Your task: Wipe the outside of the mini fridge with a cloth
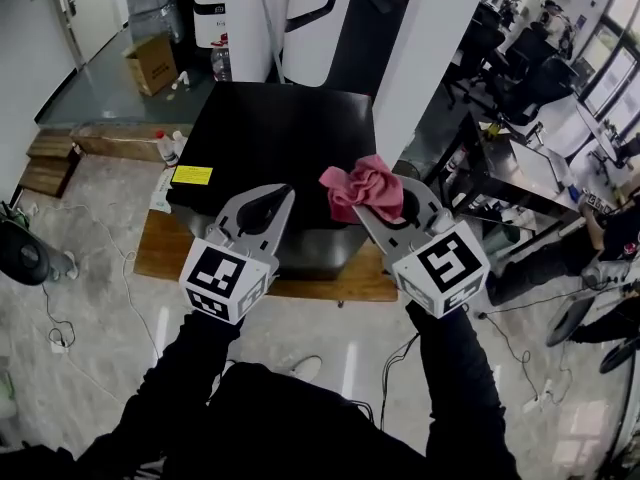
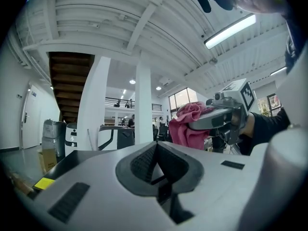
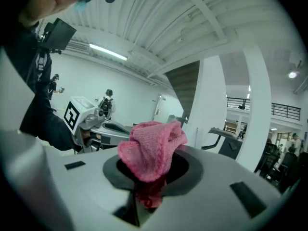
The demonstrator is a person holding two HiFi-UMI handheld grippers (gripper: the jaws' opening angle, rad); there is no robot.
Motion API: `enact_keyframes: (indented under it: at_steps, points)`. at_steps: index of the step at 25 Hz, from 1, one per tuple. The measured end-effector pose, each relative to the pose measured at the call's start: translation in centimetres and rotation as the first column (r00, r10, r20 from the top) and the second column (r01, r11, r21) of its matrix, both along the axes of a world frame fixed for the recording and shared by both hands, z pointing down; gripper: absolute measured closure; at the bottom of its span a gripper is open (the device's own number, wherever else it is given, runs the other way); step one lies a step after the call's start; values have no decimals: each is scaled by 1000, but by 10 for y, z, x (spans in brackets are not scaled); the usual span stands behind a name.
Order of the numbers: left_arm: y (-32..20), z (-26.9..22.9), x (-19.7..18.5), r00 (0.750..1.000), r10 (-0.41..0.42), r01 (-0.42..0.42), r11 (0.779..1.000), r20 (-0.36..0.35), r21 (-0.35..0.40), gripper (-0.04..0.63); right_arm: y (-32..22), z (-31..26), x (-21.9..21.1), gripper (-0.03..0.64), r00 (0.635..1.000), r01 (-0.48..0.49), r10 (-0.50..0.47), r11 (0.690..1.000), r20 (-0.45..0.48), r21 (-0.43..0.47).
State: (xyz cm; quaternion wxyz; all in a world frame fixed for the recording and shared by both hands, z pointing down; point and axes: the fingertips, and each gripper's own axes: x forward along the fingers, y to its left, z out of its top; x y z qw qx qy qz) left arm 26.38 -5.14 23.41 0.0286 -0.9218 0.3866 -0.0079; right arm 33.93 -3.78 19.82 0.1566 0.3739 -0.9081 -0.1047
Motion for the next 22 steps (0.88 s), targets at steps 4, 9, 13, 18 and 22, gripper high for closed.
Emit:
enact_keyframes:
  at_steps: [4,9,13,18,22]
  points:
    - [16,6,-49,1000,-4,5,1000,-18,14,589,22,6,-65,526,998,63,-64,997,16,33]
    - [23,19,-133,997,-71,71,997,-30,18,589,35,30,-154,526,994,104,-105,991,8,79]
    - [28,36,-196,995,-99,99,995,-29,14,589,37,65,-219,526,995,96,-95,991,-14,92]
    - [25,70,-253,995,-92,92,996,-29,0,589,21,115,-280,526,991,21,7,978,-137,209]
    - [19,92,-272,997,-68,67,997,-40,-26,589,9,146,-306,526,947,-15,121,941,-297,338]
